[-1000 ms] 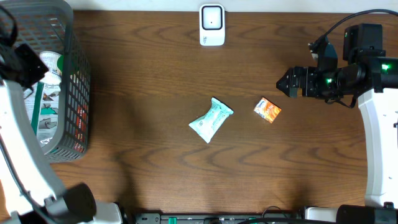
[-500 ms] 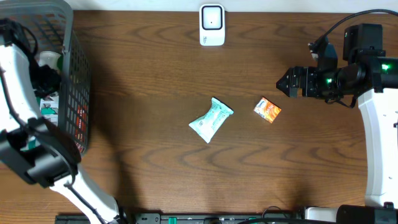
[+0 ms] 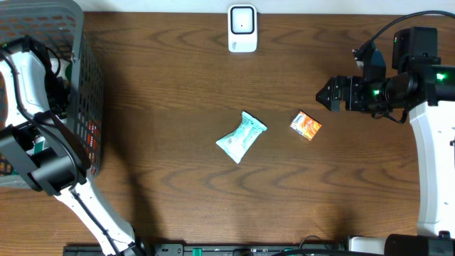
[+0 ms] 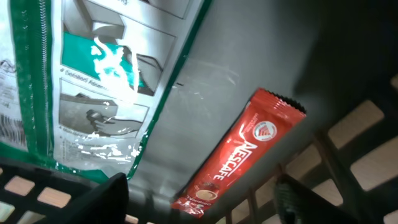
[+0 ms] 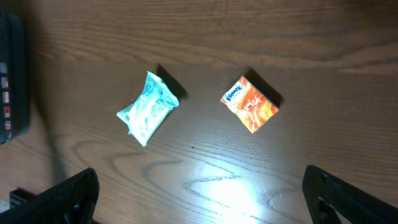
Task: Scan the item barcode
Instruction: 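Grasp the red Nescafe stick sachet in the basket with the left gripper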
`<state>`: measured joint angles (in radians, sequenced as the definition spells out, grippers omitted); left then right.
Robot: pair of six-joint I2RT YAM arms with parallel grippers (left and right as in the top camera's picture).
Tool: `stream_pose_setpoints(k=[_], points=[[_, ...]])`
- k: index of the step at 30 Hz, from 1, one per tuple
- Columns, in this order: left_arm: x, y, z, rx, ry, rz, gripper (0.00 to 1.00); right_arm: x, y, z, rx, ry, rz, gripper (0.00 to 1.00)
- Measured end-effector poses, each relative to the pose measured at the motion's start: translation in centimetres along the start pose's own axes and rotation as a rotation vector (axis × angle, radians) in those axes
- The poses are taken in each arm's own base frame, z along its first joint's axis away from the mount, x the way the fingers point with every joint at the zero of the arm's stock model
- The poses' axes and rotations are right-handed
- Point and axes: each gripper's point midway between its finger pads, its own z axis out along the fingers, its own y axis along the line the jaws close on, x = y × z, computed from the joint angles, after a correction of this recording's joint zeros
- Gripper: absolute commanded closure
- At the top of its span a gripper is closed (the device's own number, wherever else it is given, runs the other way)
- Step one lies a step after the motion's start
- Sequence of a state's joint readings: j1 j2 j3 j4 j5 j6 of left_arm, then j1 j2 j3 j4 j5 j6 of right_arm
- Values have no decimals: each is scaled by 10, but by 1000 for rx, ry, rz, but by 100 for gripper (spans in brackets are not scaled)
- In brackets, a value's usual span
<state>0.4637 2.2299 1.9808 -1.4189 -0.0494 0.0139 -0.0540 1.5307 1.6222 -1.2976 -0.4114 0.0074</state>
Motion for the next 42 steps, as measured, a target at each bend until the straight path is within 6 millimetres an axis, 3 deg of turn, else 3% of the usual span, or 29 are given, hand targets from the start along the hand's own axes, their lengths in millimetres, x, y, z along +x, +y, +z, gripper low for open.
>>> stream_pose_setpoints(k=[5, 15, 20, 24, 29, 31, 42], points=[[14, -2, 12, 4, 65, 43, 32, 0, 0, 0, 0, 0, 0, 1], [46, 4, 61, 10, 201, 76, 32, 0, 0, 0, 0, 0, 0, 1], [44, 3, 63, 39, 147, 73, 48, 0, 0, 0, 0, 0, 0, 1], [37, 0, 62, 52, 111, 67, 75, 0, 0, 0, 0, 0, 0, 1], [25, 1, 60, 48, 64, 63, 81, 0, 0, 0, 0, 0, 0, 1], [20, 1, 59, 46, 42, 57, 92, 0, 0, 0, 0, 0, 0, 1], [6, 5, 47, 30, -9, 6, 93, 0, 0, 0, 0, 0, 0, 1]])
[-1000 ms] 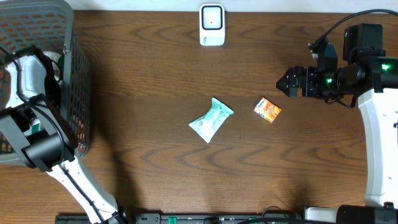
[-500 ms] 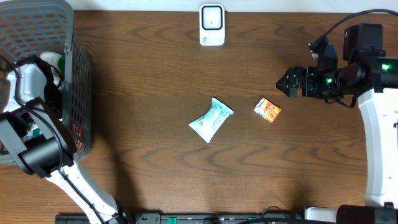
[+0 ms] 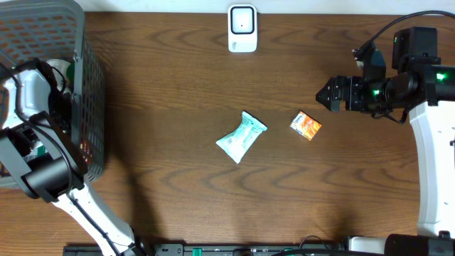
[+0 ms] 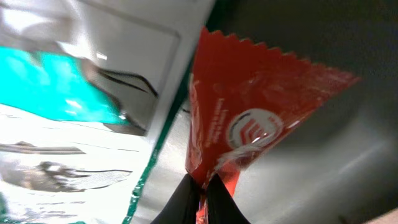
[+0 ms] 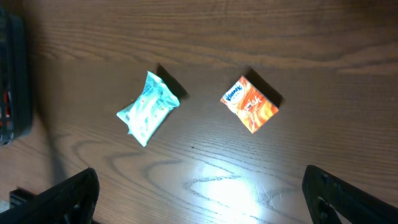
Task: Scan the item barcode
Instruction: 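Grasp the red Nescafe stick sachet in the basket with the left gripper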
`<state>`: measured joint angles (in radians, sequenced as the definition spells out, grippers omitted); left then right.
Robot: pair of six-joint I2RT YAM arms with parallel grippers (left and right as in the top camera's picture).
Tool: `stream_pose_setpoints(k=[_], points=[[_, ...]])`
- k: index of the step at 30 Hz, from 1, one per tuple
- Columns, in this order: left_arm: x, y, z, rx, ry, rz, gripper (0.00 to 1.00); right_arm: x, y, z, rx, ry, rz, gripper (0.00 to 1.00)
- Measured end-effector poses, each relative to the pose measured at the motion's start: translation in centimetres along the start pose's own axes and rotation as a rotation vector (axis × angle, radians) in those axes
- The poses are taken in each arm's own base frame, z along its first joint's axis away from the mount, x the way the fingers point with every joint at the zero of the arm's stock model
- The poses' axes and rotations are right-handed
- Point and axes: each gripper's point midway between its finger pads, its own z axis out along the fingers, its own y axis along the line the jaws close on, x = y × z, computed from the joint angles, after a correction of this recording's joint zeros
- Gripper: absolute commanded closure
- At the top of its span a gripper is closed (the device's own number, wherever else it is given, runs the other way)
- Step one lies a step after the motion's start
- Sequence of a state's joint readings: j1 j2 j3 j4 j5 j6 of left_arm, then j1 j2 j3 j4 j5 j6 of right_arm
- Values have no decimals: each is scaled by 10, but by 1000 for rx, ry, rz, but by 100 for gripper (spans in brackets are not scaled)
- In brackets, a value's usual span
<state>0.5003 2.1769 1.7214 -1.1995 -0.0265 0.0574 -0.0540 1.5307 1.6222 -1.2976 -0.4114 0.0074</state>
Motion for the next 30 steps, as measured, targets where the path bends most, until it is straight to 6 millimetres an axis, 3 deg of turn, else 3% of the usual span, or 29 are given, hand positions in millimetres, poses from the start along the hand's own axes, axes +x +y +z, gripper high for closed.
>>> stream_pose_setpoints(k=[5, 11, 13, 14, 16, 18, 30], points=[[-14, 2, -25, 0, -99, -35, 93, 0, 0, 0, 0, 0, 0, 1], [-16, 8, -94, 10, -301, -92, 93, 0, 0, 0, 0, 0, 0, 1], [-15, 9, -104, 14, -326, -106, 93, 0, 0, 0, 0, 0, 0, 1], [-14, 9, -104, 15, -325, -113, 83, 0, 0, 0, 0, 0, 0, 1], [-15, 8, -100, 16, -317, -126, 52, 0, 0, 0, 0, 0, 0, 1], [-17, 8, -93, 19, -318, -142, 44, 0, 0, 0, 0, 0, 0, 1], [-24, -8, -26, 79, -320, -153, 42, 0, 0, 0, 0, 0, 0, 1]])
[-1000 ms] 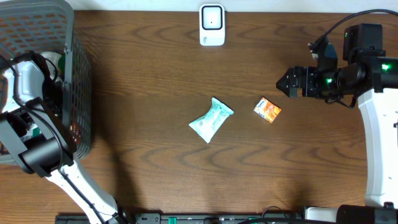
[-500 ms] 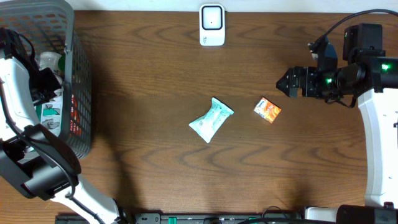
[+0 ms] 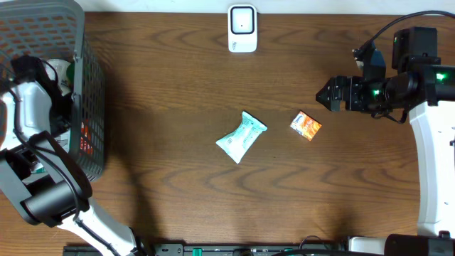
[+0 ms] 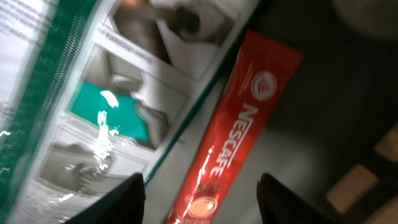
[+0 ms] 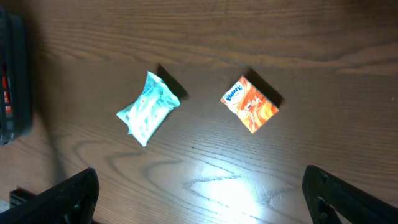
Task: Scan the item barcode
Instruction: 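Grasp the red Nescafe stick sachet in the basket with the left gripper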
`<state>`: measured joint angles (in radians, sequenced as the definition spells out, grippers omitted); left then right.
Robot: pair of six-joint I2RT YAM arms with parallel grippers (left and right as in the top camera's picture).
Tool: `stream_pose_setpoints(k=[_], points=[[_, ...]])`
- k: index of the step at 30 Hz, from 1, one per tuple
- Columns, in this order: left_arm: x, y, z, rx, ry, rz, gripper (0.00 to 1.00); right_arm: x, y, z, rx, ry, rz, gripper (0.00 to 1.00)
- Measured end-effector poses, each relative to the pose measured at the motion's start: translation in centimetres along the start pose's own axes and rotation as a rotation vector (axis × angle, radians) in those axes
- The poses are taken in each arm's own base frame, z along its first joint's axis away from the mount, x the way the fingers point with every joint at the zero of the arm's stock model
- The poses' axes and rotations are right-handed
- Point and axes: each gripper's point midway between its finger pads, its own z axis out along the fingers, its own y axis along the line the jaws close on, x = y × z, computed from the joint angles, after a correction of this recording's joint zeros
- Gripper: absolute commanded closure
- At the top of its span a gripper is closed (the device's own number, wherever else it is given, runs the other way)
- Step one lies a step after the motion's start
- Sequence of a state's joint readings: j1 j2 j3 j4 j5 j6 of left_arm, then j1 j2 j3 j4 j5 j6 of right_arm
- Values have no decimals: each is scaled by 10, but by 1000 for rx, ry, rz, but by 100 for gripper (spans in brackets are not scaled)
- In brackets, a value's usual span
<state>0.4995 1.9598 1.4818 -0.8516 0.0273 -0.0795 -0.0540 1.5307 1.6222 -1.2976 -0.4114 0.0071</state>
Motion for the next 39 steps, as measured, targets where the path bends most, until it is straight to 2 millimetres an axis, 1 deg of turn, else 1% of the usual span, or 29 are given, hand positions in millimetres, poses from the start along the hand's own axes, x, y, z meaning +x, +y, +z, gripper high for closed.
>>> stream_pose_setpoints(k=[6, 12, 13, 16, 17, 25, 28, 30, 31, 32, 34, 36, 38, 39], points=[[5, -4, 27, 19, -35, 3, 42, 0, 0, 0, 0, 0, 0, 1], [-3, -6, 31, 29, -114, 4, 44, 0, 0, 0, 0, 0, 0, 1], [-3, -6, 31, 30, -121, 4, 48, 0, 0, 0, 0, 0, 0, 1], [-5, -4, 32, 23, -146, -4, 85, 0, 0, 0, 0, 0, 0, 1], [-5, -3, 32, 23, -149, -6, 93, 0, 0, 0, 0, 0, 0, 1], [-5, -5, 29, 31, -145, -1, 93, 0, 0, 0, 0, 0, 0, 1], [-3, -7, 22, 45, -144, 0, 93, 0, 0, 0, 0, 0, 0, 1], [-9, -7, 8, 48, -185, 0, 93, 0, 0, 0, 0, 0, 0, 1], [-14, -7, -4, 50, -222, -1, 93, 0, 0, 0, 0, 0, 0, 1], [-23, -7, -22, 54, -281, -3, 93, 0, 0, 0, 0, 0, 0, 1], [-36, -5, -59, 56, -394, -9, 93, 0, 0, 0, 0, 0, 0, 1], [-50, -3, -110, 65, -545, -17, 93, 0, 0, 0, 0, 0, 0, 1], [-55, -1, -157, 72, -675, -28, 93, 0, 0, 0, 0, 0, 0, 1], [-54, 1, -180, 79, -731, -34, 93, 0, 0, 0, 0, 0, 0, 1]])
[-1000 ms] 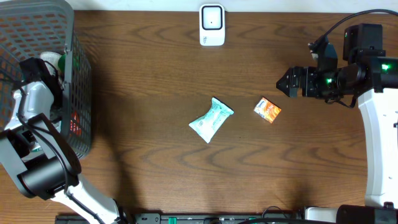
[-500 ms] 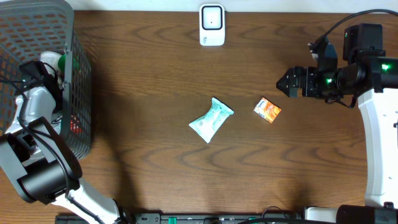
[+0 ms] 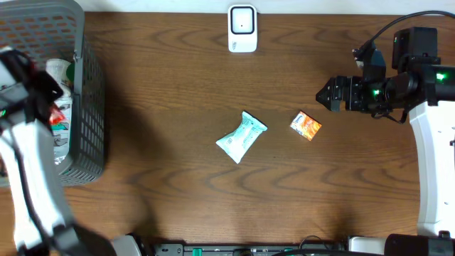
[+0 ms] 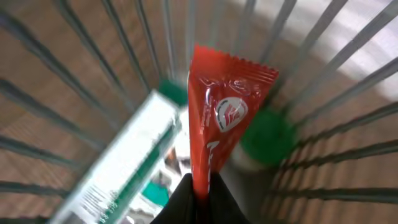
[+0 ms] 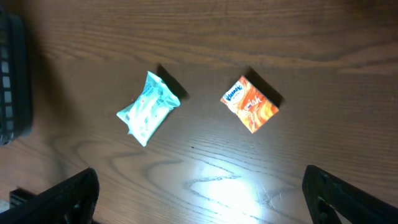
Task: Scan the item barcode
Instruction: 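Grasp the red Nescafe stick sachet in the basket with the left gripper, then carry the red sachet to the scanner and drop it on the table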
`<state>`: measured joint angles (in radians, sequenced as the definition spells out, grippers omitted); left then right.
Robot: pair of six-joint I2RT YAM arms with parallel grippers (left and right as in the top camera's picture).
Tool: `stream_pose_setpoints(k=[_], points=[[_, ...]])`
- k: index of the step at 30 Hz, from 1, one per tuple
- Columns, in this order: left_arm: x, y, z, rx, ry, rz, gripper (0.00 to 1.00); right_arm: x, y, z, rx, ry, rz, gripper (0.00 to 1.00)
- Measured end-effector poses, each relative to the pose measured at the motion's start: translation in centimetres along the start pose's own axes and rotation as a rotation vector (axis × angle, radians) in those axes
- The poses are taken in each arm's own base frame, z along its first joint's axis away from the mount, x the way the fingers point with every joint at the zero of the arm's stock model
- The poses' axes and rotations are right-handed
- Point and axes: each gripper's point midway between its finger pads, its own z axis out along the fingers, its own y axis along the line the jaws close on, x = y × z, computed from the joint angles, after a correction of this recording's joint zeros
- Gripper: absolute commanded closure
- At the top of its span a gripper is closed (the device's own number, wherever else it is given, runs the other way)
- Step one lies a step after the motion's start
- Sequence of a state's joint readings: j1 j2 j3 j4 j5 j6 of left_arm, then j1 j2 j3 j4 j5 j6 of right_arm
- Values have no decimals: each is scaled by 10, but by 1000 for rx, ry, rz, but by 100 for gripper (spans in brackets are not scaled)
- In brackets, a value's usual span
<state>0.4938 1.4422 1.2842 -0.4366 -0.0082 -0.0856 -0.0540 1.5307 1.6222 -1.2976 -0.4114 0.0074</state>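
A red Nescafe sachet (image 4: 221, 122) stands pinched by its lower end in my left gripper (image 4: 200, 199), which is shut on it. It hangs inside the grey wire basket (image 3: 91, 107), seen from overhead as a red patch (image 3: 57, 112). The white barcode scanner (image 3: 242, 28) stands at the table's far edge. My right gripper (image 5: 202, 205) hovers open on the right above the table, its fingers (image 5: 68, 193) wide apart and holding nothing.
A teal packet (image 3: 242, 136) and an orange Kleenex pack (image 3: 306, 126) lie mid-table, the same teal packet (image 5: 148, 107) and pack (image 5: 250, 104) under the right wrist. In the basket sit a white-and-green box (image 4: 124, 162) and a green-capped item (image 4: 267, 134).
My left gripper was open over the sachet lying flat on the basket floor. Now it is shut on the sachet's end and higher, with the basket's bars all around. The right arm is unmoved.
First my left gripper stood open over the sachet in the basket. Then it was shut on the sachet. After that it was open again with the sachet lying flat. Now it holds the sachet raised within the basket. The right arm and table items stayed put.
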Motion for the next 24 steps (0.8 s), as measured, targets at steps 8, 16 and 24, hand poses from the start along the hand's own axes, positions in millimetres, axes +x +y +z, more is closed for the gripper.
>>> stream_pose_setpoints(k=[8, 16, 24], points=[[-54, -9, -106, 73, -274, -85, 93, 0, 0, 0, 0, 0, 0, 1], [9, -105, -128, 395, -34, -43, 93, 0, 0, 0, 0, 0, 0, 1], [132, -216, -121, 609, 378, 187, 93, 0, 0, 0, 0, 0, 0, 1]])
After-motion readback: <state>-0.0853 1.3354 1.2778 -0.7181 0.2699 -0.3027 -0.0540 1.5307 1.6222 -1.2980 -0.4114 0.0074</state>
